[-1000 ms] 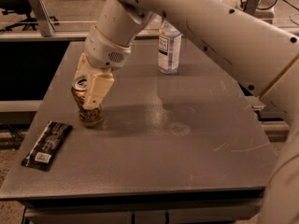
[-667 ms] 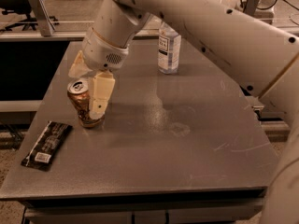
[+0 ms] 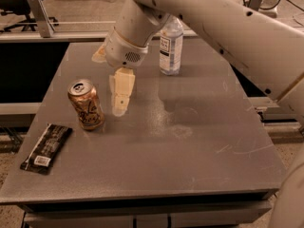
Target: Move orange can near rxbar chocolate
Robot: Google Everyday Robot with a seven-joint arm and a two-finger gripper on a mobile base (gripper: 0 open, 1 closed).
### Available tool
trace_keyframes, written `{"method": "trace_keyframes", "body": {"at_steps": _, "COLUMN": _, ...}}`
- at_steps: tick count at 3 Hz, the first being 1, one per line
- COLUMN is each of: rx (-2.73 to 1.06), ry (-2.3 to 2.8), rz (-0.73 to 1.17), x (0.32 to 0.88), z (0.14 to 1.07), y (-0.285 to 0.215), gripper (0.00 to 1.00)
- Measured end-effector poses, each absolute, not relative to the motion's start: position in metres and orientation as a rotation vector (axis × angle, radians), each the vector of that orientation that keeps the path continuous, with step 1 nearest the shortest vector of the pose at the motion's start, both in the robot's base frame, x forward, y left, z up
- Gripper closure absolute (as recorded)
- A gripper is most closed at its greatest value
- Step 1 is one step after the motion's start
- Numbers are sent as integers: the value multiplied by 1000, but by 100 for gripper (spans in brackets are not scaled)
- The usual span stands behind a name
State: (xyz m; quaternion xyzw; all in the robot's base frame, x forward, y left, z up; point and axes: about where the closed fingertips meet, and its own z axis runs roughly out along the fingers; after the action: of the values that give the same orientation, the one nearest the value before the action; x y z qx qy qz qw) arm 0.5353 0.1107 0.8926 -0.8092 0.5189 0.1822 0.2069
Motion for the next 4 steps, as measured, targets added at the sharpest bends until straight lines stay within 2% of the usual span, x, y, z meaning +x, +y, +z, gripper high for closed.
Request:
{"method": "trace_keyframes", "body": {"at_steps": 1, "rx": -2138, "ry": 1638, "rz": 364, "x": 578, "z": 885, "y": 56, "gripper": 0}}
{"method": "trace_keyframes", "body": {"at_steps": 4, "rx": -2336, "ry": 1765, "rz": 298, "x": 573, "z": 877, "y": 68, "gripper": 0}}
